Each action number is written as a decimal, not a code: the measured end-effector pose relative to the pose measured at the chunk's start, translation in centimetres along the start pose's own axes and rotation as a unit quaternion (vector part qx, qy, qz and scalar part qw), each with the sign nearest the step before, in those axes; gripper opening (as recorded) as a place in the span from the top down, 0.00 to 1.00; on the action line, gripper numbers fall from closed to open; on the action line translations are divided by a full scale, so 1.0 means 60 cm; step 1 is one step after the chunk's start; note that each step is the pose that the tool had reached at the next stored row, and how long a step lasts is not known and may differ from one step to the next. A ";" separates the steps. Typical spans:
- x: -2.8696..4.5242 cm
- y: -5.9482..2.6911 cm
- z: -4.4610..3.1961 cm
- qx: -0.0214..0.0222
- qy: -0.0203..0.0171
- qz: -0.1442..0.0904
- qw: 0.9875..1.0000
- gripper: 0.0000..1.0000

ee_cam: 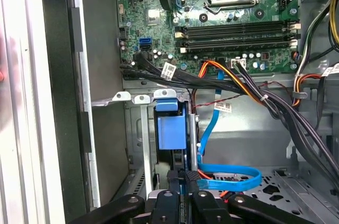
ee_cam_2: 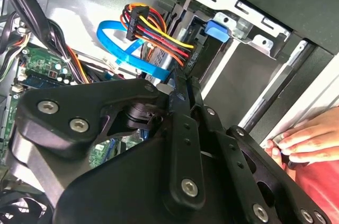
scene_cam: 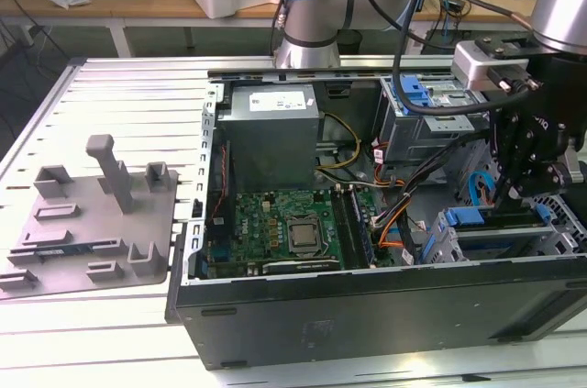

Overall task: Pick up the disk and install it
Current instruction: 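Insert the second disk wire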

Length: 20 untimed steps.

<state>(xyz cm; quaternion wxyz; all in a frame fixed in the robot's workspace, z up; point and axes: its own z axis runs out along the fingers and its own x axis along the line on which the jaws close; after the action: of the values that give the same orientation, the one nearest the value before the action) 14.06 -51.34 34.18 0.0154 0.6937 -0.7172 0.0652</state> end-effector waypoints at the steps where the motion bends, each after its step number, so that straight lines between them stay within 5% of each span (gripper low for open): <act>1: 0.000 0.000 0.001 0.000 0.000 0.000 1.000 0.84; 20: -0.001 0.000 0.005 0.000 0.000 0.000 1.000 0.84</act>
<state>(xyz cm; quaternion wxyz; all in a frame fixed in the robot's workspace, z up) 14.10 -51.35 33.90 0.0154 0.6936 -0.7172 0.0651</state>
